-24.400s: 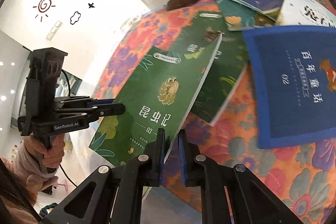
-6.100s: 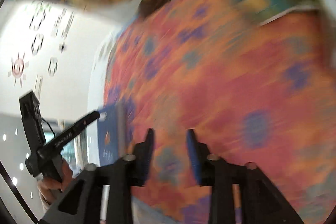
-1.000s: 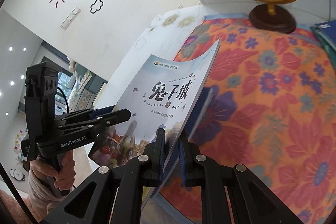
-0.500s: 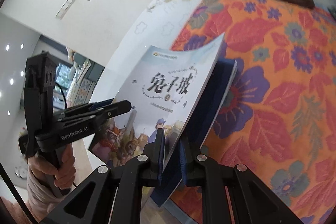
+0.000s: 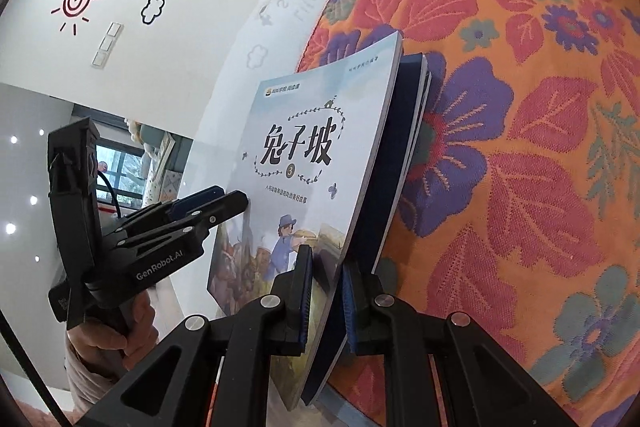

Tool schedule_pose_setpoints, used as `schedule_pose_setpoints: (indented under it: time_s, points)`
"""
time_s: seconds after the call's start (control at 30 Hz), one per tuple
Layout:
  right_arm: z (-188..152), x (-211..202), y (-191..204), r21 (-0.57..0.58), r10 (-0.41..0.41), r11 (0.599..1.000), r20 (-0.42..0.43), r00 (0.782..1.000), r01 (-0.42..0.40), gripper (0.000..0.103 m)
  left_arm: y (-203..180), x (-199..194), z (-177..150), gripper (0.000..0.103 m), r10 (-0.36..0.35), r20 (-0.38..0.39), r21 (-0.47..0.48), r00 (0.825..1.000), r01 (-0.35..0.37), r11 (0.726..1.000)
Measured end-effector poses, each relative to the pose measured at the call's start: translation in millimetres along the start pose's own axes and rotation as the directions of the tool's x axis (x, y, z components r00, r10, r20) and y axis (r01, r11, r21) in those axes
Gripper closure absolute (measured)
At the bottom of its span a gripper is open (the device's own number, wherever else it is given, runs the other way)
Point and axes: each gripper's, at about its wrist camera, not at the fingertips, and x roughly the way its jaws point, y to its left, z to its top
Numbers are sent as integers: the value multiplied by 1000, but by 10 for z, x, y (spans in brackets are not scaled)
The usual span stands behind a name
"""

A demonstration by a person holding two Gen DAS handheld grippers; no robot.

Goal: Organize books

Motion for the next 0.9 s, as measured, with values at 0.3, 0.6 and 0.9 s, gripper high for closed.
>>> schedule_pose_setpoints:
  time_s: [0.3,0.6,0.9]
  points:
    - [-54,-90,-36,91,6,996,-48,999,-2,90,27,20,30,63,-12,-18,-24,1000,11,1000]
    - [-169,-127,-121,128,-30,991,-102,994,43,90,41,18,19,61,1,-23,-36,1000,-2,999]
    - [4,-961,-748,146,-4,989,37,999,-1,90,-338,-303,288,62,-10,62,-114,998,17,993]
